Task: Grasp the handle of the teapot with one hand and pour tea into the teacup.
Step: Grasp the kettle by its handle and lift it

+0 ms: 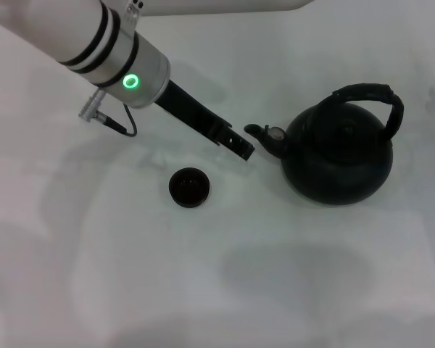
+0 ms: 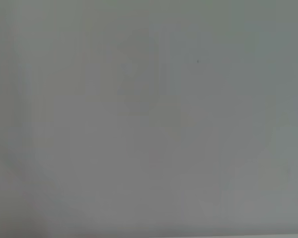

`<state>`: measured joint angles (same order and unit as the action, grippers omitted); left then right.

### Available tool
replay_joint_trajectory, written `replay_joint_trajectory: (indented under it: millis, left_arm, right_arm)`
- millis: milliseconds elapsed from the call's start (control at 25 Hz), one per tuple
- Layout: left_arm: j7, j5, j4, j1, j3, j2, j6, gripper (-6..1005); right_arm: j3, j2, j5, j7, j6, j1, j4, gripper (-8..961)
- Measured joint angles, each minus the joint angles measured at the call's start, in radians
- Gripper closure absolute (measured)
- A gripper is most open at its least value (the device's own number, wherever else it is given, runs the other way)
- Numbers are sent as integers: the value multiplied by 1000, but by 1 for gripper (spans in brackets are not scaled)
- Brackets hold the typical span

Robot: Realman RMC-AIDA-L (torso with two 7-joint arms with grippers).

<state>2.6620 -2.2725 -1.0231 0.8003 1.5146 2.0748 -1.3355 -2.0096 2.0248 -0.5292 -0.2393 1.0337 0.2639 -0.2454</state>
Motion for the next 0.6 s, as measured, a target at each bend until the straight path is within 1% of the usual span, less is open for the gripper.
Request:
replay_joint_trajectory:
  millis: [40, 120, 200, 320, 440, 600]
  left_arm:
    - [0, -1, -9, -6, -3, 0, 2, 106]
    - [-11, 0, -60, -40, -20, -1, 9, 106]
    - [-17, 2, -73, -49, -23, -1, 12, 106]
    - [-56, 17, -120, -90, -36, 1, 46, 106]
    - [-108, 71, -149, -133, -38, 2, 101, 106]
    - [-176, 142, -152, -164, -50, 1, 156, 106]
  right_arm:
    - [0, 0, 0, 0, 0, 0, 0, 164]
    - [0, 0, 0, 0, 0, 0, 1, 165]
    - [0, 0, 0, 0, 0, 0, 1, 166]
    - [0, 0, 0, 0, 0, 0, 2, 166]
    - [0, 0, 0, 0, 0, 0, 1, 167]
    - [0, 0, 0, 0, 0, -1, 1, 168]
